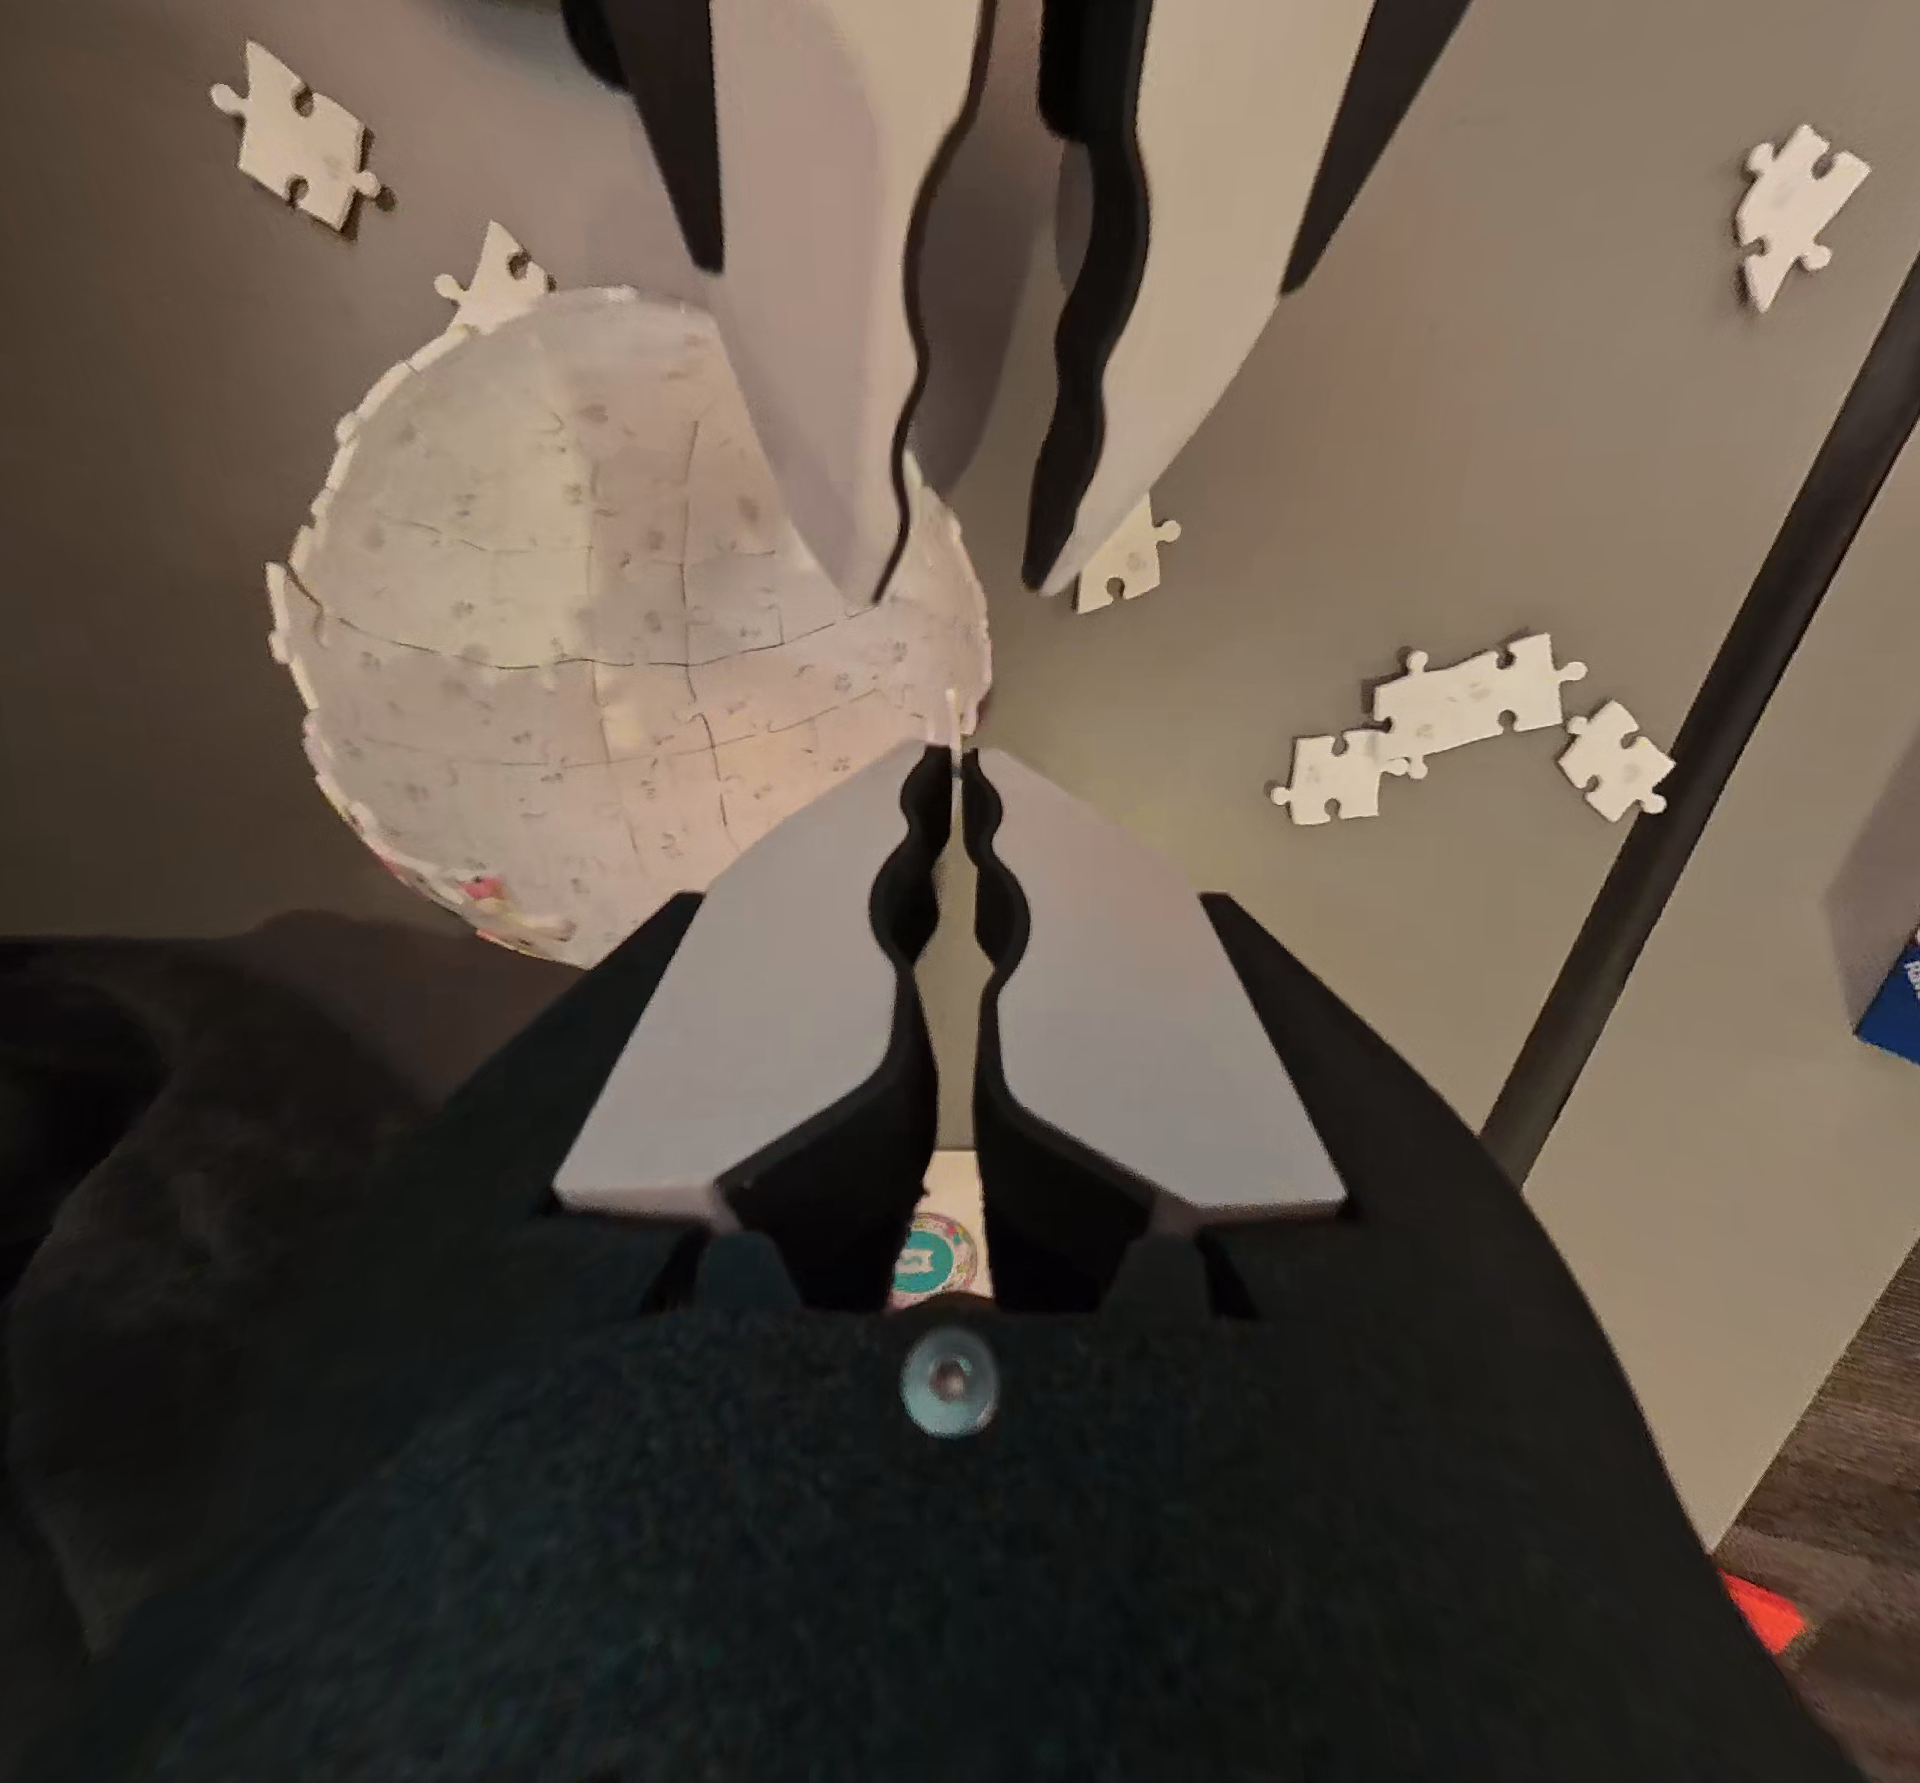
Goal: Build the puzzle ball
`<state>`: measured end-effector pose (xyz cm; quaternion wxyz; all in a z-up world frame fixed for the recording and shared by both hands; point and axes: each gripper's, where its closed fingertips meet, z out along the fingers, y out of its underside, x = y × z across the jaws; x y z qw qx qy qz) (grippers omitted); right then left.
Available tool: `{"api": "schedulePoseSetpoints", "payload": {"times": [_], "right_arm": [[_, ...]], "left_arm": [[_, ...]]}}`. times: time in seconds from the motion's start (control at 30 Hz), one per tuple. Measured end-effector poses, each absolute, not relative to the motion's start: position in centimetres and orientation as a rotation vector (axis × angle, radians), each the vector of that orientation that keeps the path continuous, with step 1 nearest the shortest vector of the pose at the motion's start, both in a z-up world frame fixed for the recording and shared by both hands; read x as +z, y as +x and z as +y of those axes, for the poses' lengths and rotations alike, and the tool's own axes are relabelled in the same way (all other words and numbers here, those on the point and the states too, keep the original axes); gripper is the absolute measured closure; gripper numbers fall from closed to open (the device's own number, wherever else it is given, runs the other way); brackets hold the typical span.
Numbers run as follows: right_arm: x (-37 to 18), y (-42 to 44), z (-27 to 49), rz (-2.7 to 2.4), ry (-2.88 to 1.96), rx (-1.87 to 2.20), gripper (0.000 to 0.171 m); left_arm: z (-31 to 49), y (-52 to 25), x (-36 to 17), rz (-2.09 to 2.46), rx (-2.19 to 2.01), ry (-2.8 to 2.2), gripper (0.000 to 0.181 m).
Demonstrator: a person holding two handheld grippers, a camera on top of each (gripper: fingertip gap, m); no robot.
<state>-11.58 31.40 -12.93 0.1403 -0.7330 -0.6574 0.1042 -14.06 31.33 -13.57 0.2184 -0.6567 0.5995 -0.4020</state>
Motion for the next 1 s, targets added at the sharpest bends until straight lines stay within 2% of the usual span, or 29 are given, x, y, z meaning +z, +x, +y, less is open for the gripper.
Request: {"api": "schedulePoseSetpoints", "payload": {"times": [0.43,1.0], "right_arm": [[-14.5,-11.6,31.8,-1.881,-1.992,0.243,0.169],[-14.8,-10.7,32.4,-1.782,-2.130,0.148,0.169]], "left_arm": [[31.4,-12.9,-15.7,1.682,-1.061,-1.905,0.160],[32.0,-11.5,-15.8,1.811,-0.949,-1.898,0.168]]}}
